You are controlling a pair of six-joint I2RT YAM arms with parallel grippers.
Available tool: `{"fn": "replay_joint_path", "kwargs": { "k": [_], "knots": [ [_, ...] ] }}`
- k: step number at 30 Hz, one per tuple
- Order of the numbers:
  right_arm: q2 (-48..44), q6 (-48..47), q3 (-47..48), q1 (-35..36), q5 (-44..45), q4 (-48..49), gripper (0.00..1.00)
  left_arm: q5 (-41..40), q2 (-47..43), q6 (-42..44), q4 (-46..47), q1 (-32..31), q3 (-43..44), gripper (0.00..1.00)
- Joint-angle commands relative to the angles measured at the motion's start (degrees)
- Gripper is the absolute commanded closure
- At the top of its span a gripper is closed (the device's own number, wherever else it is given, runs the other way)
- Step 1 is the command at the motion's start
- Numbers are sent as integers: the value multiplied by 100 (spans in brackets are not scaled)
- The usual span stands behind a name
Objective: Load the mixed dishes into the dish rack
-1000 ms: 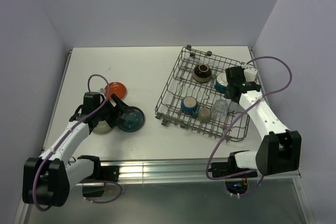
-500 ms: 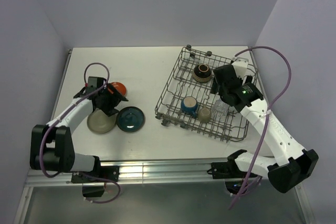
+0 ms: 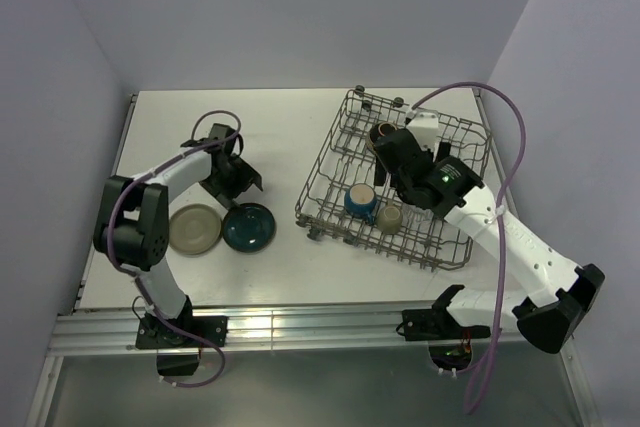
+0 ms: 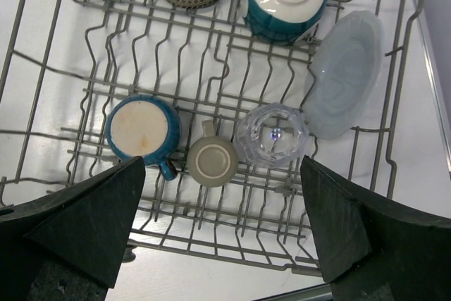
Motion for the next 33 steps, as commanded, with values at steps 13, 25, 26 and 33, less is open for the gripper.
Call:
{"fn": "replay_joint_path", "kwargs": {
  "k": [13,25,26,33],
  "knots": [
    [-464,-85,-406,573,338,352,1,-903,600,-1433,-1282,-527,553,32],
    [-1273,-226,-925,582,250,554,1,-1906,1268,-1689,-1978,-887,1169,52],
    [-1299,-226,-942,582,251,571,1,-1914,1338,-1689,-1935,-887,1161,56],
    [-1396,-217,-1022,617,101,563,1,-1739,1304,-1583,-1373,-896,818,100]
  ]
}}
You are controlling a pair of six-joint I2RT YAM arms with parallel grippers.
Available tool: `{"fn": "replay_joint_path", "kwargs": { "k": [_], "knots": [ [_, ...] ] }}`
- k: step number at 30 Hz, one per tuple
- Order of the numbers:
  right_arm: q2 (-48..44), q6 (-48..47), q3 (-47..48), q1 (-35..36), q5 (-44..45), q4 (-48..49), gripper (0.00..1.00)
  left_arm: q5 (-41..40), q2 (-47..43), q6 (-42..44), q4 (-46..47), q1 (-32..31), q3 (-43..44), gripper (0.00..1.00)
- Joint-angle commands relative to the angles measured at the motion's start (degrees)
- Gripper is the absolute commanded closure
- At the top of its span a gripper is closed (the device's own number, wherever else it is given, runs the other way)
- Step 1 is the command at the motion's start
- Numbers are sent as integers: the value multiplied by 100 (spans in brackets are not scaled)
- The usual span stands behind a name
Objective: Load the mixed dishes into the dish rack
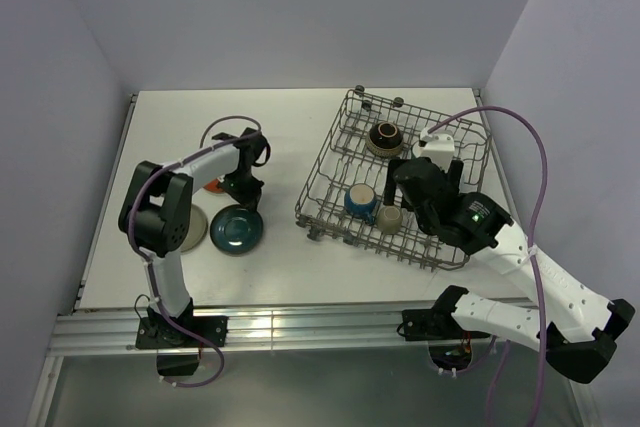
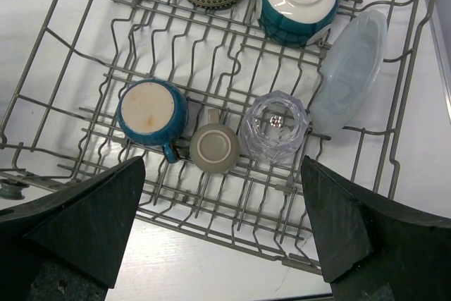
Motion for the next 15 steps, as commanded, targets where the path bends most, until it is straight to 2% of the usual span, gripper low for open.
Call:
{"fn": "replay_joint_path", "kwargs": {
  "k": [1,5,10,15],
  "knots": [
    [-70,-9,-16,79,20,158,1,-272,115,124,263,31,-308,100],
    [-17,-88,1,106,-172,245,1,-220,-192,300,289,31,-299,100],
    [299,-167,107,185,-893,501,1,-62,-842,633,456,22,-439,100],
    [598,-176,81,430,-1674,1247,1,403,-1352,932,615,22,-624,100]
  ]
}}
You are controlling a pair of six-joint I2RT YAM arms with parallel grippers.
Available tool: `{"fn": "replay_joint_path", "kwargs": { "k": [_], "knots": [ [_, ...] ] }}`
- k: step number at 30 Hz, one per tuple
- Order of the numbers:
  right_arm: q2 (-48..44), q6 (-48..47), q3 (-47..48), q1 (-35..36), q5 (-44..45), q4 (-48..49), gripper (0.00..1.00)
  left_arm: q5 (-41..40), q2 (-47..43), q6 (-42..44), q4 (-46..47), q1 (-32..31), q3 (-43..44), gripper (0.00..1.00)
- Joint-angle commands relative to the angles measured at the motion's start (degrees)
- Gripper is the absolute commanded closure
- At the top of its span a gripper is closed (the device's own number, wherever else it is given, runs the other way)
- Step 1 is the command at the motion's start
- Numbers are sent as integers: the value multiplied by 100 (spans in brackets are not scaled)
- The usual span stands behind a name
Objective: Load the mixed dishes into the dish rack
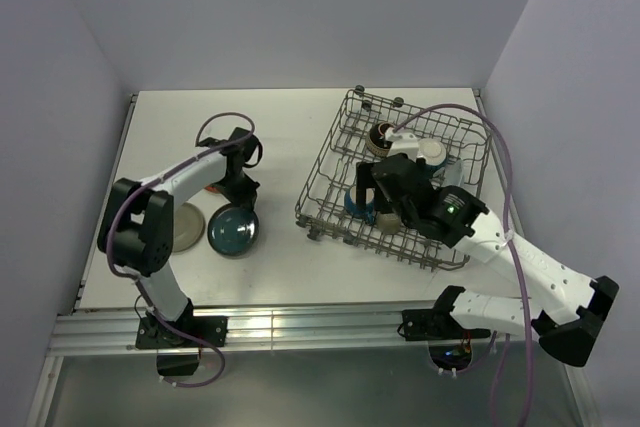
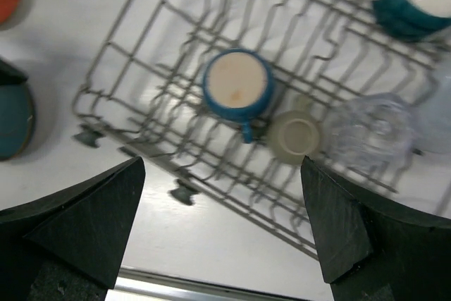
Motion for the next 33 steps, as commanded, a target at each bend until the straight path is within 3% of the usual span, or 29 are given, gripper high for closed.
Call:
{"fn": "replay_joint_path", "kwargs": {
  "k": [1,11,21,33],
  "knots": [
    [200,-32,63,182,-905,850,1,352,-675,423,337,13,-58,100],
    [912,390,-403,762,-2156,3292,0,985,-1880,767,495,13,-278,100],
    [2792,-31,721,1245,-1998,3672,0,1178,-2733,890,381,57,-410,100],
    [3040,-383,555,1307,-2754,4805,6,1960,-3225,925,205,154,91,100]
  ]
}}
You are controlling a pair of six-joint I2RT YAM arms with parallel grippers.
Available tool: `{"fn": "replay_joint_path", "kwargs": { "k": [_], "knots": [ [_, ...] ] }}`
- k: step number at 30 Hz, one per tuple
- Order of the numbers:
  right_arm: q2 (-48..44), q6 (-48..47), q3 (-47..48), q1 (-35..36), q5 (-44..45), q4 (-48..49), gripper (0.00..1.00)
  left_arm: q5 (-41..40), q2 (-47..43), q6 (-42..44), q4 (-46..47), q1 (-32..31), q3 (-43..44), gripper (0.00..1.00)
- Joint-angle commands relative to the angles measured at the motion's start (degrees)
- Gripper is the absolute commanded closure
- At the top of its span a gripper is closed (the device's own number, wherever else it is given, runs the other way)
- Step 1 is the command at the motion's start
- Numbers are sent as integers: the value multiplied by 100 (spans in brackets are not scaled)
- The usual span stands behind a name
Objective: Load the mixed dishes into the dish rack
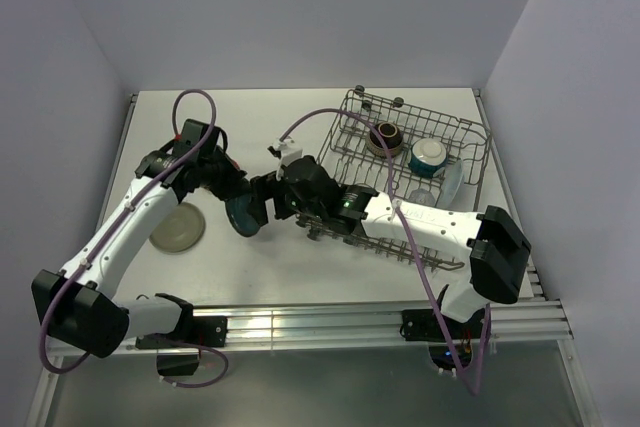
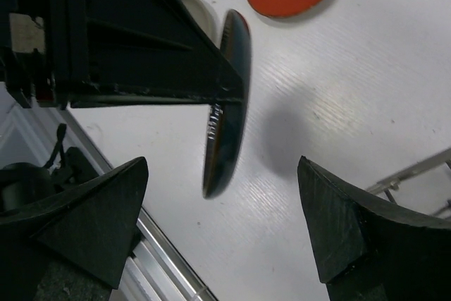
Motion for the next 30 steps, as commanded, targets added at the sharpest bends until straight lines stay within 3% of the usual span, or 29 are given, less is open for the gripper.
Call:
{"fn": "replay_joint_path", "kwargs": {
  "k": [1,9,15,18,19,21,23,24,27,28,29,30],
  "knots": [
    [-22,-222,61,35,-336,747,7,557,-294,55,146,23,377,100],
    [197,-204,254,35,-302,669,18,743,-558,2,58,23,597,100],
    [373,-99,342,61,-232,704,35,927,-690,-50,23,23,720,100],
    [443,-29,421,96,-82,677,47,962,-734,-68,32,23,755,100],
    [470,-2,439,105,-30,625,59,971,-752,-77,41,23,773,100],
    [496,6,509,123,120,581,72,971,-743,-86,50,23,826,100],
    [462,50,492,167,304,581,95,971,-717,-77,41,23,887,100],
    [427,68,483,176,470,563,100,963,-708,-51,41,23,896,100],
    [330,182,404,184,813,537,100,805,-673,2,67,23,905,100],
    [312,278,404,184,910,371,100,726,-647,37,32,23,948,96],
    [295,305,430,184,981,300,100,412,-629,81,6,23,975,57],
    [286,331,439,184,1121,221,100,226,-603,142,-29,23,1001,38]
  ]
}}
